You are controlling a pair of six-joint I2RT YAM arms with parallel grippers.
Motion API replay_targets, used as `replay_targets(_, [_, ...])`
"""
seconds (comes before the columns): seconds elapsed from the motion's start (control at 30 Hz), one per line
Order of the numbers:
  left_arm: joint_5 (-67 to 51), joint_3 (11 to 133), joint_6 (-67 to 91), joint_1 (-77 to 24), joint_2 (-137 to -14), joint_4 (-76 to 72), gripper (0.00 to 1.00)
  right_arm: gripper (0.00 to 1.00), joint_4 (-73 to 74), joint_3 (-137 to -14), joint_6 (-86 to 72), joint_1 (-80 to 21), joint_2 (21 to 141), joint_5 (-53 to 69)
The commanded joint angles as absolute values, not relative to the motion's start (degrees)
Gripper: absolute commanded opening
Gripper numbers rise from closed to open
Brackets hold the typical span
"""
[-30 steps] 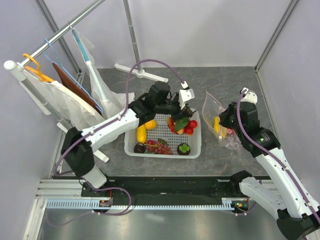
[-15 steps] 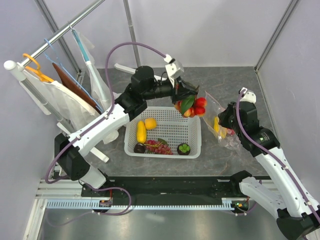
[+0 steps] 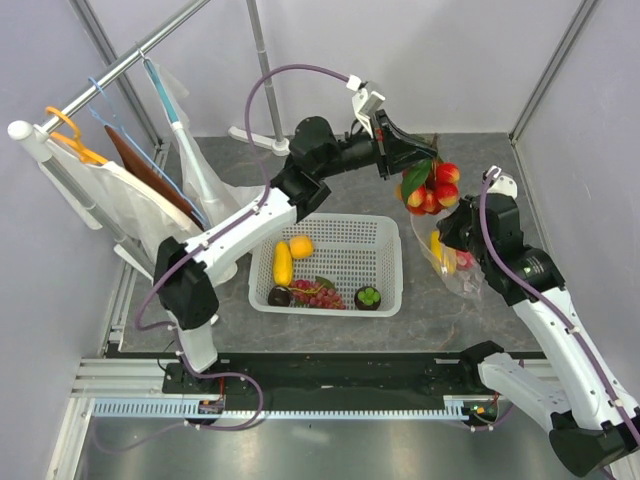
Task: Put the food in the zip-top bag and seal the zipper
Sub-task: Pick up the fake fruit from the bin, then place the fake fruit in the zipper food storage bag.
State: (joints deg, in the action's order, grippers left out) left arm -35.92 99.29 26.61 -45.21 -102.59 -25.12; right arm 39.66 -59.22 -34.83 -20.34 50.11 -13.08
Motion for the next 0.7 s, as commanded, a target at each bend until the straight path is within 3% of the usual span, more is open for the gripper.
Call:
replay_targets(0.0, [-34.5, 100.9, 35.5, -46.2, -105.7, -33.4, 0.02, 0.00, 40.1, -62.5, -37.3, -19.9, 50.4, -10.0])
replay_targets(0.13, [-35.9, 99.8, 37.7, -46.2, -106.8, -34.5, 0.02, 0.00, 40.4, -62.9, -37.2, -19.6, 50.4, -10.1])
replay_targets(0.37, [-38.3, 84.8, 31.3, -45.4, -100.2, -33.7, 0.02, 0.00, 42.3, -65.1, -36.0, -19.4, 49.7, -13.7])
replay_targets(0.67, [-42.3, 79.9, 22.2, -45.4, -97.8, -30.9, 0.02, 0.00, 41.5, -66.6, -36.5, -19.2, 49.5, -12.8])
